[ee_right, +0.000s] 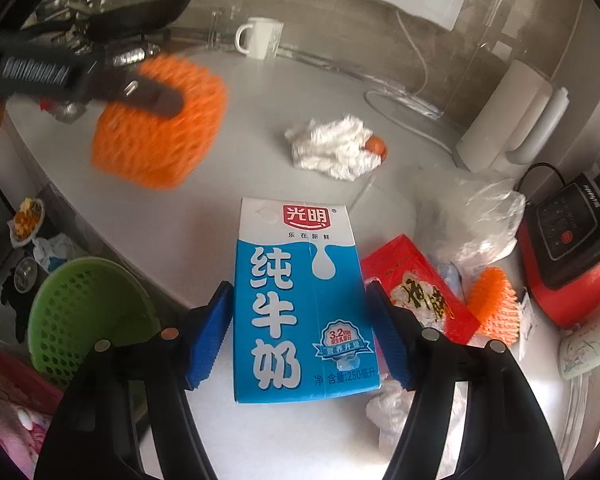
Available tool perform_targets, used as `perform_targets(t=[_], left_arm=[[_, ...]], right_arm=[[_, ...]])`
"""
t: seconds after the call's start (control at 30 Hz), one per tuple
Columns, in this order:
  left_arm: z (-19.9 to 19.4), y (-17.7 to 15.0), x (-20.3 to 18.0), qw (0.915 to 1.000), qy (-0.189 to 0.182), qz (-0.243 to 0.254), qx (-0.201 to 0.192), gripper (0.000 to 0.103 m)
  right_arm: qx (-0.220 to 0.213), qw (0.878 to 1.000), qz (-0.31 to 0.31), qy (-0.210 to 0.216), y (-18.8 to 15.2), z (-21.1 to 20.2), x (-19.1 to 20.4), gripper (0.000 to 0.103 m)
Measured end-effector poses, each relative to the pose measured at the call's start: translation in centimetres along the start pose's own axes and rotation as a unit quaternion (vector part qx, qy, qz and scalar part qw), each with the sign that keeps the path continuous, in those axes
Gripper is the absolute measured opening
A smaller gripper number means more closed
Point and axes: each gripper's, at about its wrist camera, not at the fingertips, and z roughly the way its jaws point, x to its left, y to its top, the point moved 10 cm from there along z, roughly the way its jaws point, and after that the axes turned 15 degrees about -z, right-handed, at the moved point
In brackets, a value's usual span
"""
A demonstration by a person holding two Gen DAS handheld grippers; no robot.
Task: Collect trash
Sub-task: 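Carry the foam net and milk carton down and drop both into the green basket, then grasp crumpled tissue with the left tool while the right tool grasps another tissue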
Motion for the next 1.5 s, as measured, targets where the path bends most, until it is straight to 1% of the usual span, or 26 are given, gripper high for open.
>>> perform_targets(t=[0.1, 0.23, 0.3, 0.37, 0.47, 0.5, 0.53, 0.57, 0.6, 0.7, 0.83, 0.93, 1.07, 1.13, 1.23, 1.3, 1.37, 1.43, 1.5], left_arm=[[-1.5, -1.9, 0.9, 0.9998, -0.01, 0.009, 0.015, 0.016], [-2.9, -5.8, 2.6, 0.998, -0.02, 0.028, 0.052, 0.016], [-3.3, -7.9, 3.5, 0.9963, -0.02, 0.048, 0.069, 0.016], [-3.2, -9.7, 4.3, 0.9942, -0.02, 0.066, 0.082, 0.016], [-2.4, -12.4, 5.7, 0.9895, -0.031, 0.089, 0.11, 0.018], [-2.0, -13.2, 6.2, 0.9879, -0.032, 0.094, 0.119, 0.024], [-1.2, -14.2, 7.0, 0.985, -0.029, 0.1, 0.137, 0.029], [-1.0, -14.7, 7.3, 0.9835, -0.031, 0.105, 0.144, 0.035], [-0.7, -15.1, 7.7, 0.9821, -0.033, 0.111, 0.148, 0.044], [-0.2, -15.7, 8.7, 0.9782, -0.04, 0.135, 0.152, 0.058], [-0.6, -15.5, 9.4, 0.9756, -0.052, 0.151, 0.151, 0.069], [-1.4, -14.7, 9.6, 0.9749, -0.061, 0.16, 0.143, 0.072], [-2.9, -12.6, 10.2, 0.9772, -0.072, 0.156, 0.125, 0.079], [-3.9, -11.0, 10.4, 0.9794, -0.074, 0.155, 0.106, 0.081], [-4.5, -9.0, 10.3, 0.9814, -0.071, 0.158, 0.082, 0.085], [-4.7, -7.7, 10.1, 0.9821, -0.072, 0.158, 0.073, 0.087], [-4.6, -6.8, 9.6, 0.9824, -0.076, 0.156, 0.069, 0.087], [-4.2, -5.4, 8.8, 0.9832, -0.078, 0.153, 0.061, 0.088], [-3.8, -4.1, 7.8, 0.9838, -0.084, 0.149, 0.054, 0.089]], right_arm=[[-0.006, 1.0, 0.014, 0.002, 0.5, -2.3, 1.1, 0.068], [-0.016, 0.999, 0.043, 0.025, 1.2, -5.6, 4.2, 0.068], [-0.017, 0.997, 0.06, 0.039, 1.4, -6.8, 6.2, 0.068], [-0.013, 0.997, 0.07, 0.04, 1.3, -7.4, 8.1, 0.068], [-0.002, 0.995, 0.09, 0.039, 1.2, -7.5, 11.2, 0.068], [0.002, 0.994, 0.099, 0.036, 1.1, -7.4, 12.2, 0.068], [0.006, 0.993, 0.111, 0.035, 0.9, -7.2, 12.9, 0.068], [0.013, 0.991, 0.126, 0.033, 0.7, -6.9, 13.5, 0.068], [0.019, 0.989, 0.141, 0.03, 0.4, -6.6, 14.1, 0.068], [0.032, 0.985, 0.168, 0.014, 0.0, -5.9, 14.9, 0.068], [0.042, 0.977, 0.208, -0.006, -0.4, -5.7, 15.8, 0.068], [0.046, 0.973, 0.226, -0.019, -0.6, -5.7, 16.5, 0.068], [0.045, 0.97, 0.239, -0.016, -0.6, -5.3, 18.3, 0.068], [0.049, 0.971, 0.235, -0.015, -0.6, -4.6, 19.5, 0.07], [0.074, 0.969, 0.234, -0.031, -1.3, -3.3, 20.6, 0.09], [0.082, 0.966, 0.244, -0.038, -1.6, -2.8, 20.6, 0.09], [0.087, 0.958, 0.27, -0.036, -1.9, -2.7, 20.0, 0.09], [0.08, 0.955, 0.284, -0.04, -1.8, -3.5, 19.1, 0.09], [0.075, 0.953, 0.288, -0.057, -1.5, -4.7, 17.4, 0.09]])
